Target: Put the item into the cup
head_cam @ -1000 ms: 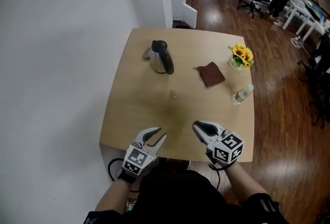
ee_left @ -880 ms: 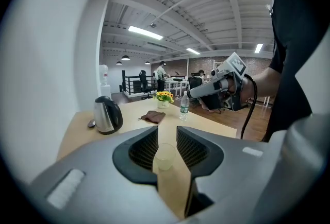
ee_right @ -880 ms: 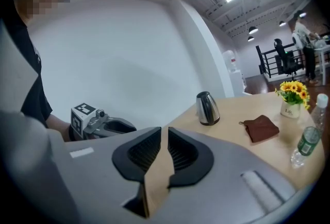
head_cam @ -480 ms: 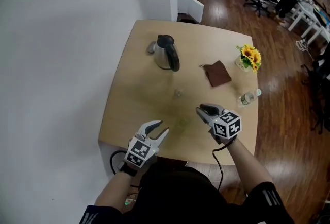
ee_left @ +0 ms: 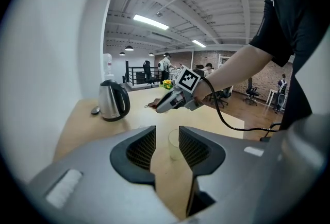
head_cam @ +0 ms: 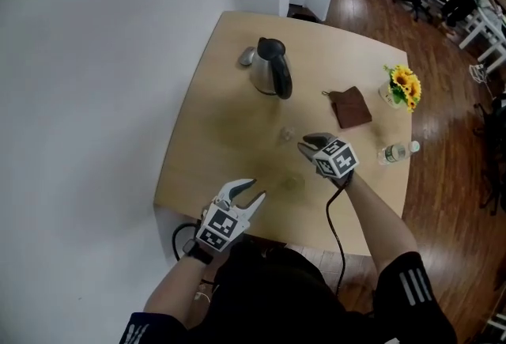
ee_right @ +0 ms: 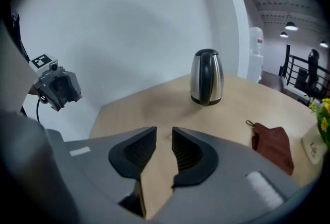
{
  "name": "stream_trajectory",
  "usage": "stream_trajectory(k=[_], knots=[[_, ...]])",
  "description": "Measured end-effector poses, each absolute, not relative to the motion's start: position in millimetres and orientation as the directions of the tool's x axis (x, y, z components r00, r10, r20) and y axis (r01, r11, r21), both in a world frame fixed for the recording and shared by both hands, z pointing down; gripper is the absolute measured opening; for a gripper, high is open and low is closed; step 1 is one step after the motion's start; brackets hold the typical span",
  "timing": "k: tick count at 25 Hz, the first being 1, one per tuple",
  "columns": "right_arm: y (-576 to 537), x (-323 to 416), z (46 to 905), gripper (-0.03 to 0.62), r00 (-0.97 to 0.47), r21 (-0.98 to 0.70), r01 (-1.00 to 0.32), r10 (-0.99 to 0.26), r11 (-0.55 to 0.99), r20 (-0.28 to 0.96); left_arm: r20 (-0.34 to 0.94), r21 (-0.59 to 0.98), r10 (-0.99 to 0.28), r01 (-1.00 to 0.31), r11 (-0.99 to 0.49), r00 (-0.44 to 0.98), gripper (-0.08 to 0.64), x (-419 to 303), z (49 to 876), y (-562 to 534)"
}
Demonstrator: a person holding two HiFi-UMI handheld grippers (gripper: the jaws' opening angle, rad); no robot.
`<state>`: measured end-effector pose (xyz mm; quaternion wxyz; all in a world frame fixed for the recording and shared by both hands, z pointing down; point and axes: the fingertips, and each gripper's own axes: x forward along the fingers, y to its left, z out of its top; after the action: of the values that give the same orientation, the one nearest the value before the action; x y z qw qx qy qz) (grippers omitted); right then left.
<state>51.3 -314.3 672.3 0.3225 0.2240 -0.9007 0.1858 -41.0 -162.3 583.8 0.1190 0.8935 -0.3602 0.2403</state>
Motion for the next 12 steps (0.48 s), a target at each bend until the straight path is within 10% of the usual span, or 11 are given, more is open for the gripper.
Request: stream_trajectory(k=[12], knots=[[-355,11,735,0.115,-0.600,-0.149,-0.465,-0.187,0.873,0.778,0.540,0.071,-0.588,-0.728,-0.681,0.602,0.133,-51,605,-164]])
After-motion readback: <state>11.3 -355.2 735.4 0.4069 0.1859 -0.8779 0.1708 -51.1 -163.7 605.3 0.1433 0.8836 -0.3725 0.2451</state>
